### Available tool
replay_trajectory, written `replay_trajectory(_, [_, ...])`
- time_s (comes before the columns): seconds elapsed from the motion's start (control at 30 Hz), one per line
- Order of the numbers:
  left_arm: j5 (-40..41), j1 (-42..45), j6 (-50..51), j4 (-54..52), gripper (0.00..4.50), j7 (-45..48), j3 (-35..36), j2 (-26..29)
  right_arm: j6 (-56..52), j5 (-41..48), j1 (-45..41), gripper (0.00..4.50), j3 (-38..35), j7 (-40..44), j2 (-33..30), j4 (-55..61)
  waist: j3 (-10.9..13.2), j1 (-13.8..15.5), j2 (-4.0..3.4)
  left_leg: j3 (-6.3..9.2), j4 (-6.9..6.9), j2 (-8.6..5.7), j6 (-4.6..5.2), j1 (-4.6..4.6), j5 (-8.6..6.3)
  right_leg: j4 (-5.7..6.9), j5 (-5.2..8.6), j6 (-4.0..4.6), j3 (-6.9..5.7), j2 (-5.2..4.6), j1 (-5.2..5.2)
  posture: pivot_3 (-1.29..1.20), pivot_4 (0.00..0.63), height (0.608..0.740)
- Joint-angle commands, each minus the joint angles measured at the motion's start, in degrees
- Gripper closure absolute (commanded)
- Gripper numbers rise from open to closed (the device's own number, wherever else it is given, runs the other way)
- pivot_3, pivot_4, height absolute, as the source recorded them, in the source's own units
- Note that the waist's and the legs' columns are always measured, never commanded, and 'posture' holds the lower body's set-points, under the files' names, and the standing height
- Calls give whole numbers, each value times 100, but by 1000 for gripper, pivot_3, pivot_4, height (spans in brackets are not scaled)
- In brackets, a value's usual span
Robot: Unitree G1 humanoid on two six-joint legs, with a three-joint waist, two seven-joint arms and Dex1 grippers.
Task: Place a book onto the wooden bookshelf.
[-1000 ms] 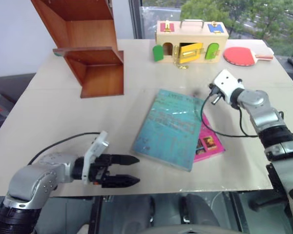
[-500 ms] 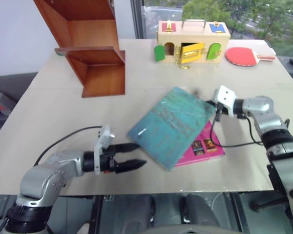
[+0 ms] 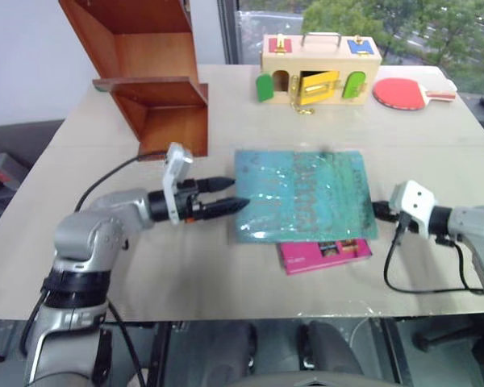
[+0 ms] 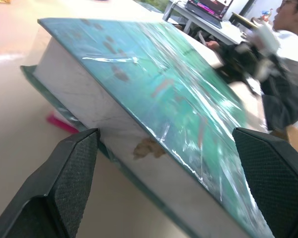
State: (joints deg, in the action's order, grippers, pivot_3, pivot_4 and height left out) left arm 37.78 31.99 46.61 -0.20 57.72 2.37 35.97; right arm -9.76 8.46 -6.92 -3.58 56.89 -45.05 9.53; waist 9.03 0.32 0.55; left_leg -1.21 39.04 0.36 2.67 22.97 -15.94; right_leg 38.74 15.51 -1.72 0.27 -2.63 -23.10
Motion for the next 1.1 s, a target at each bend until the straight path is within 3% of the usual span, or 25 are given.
replay_trajectory(0.03, [-429,585,-339,632,0,4,-513,-430,-489,211,420,4386,-279,-368,10,1279,1,23,1,-1,8,0,1,1,-1,4,0,-1,1,4,0,0,150,740])
replay_trajectory(0.23, [-1380,1626,-1217,2414,0,-220,-945,-1244,-1172,185,1348,4386,-652,-956,115,2307,6,39,14,1,27,-2,10,1,-5,11,-1,-4,8,41,5,0,150,740])
replay_trajectory(0.4, [-1516,2071,-1707,3219,0,-290,-610,-1454,-1688,338,1743,4386,-971,-1277,223,2804,9,17,18,0,24,2,8,0,-4,12,0,-4,20,52,0,0,150,740])
replay_trajectory(0.77, [246,960,54,1200,0,416,871,-376,-1968,194,2413,4386,-2409,-1920,320,2392,8,-12,18,0,21,7,-12,1,7,12,0,-5,23,27,-4,0,150,740])
replay_trajectory(0.87, [668,405,306,439,0,488,1213,-150,-2073,958,2288,4386,-2852,-1637,375,2817,9,18,18,2,23,7,-11,-2,7,14,0,-6,20,28,0,0,150,740])
replay_trajectory(0.97, [705,-521,-319,-385,0,858,1409,-4,-2523,2025,1944,4386,-3036,-1529,358,3364,7,-40,15,-2,18,16,-13,-14,7,15,0,-5,28,26,4,0,150,740])
replay_trajectory(1.1, [942,-1416,-445,-842,0,1450,1654,411,-3176,3013,1265,4386,-2740,-1577,-10,3717,8,-97,17,0,16,20,-9,-20,5,13,-1,-4,24,23,10,0,150,740])
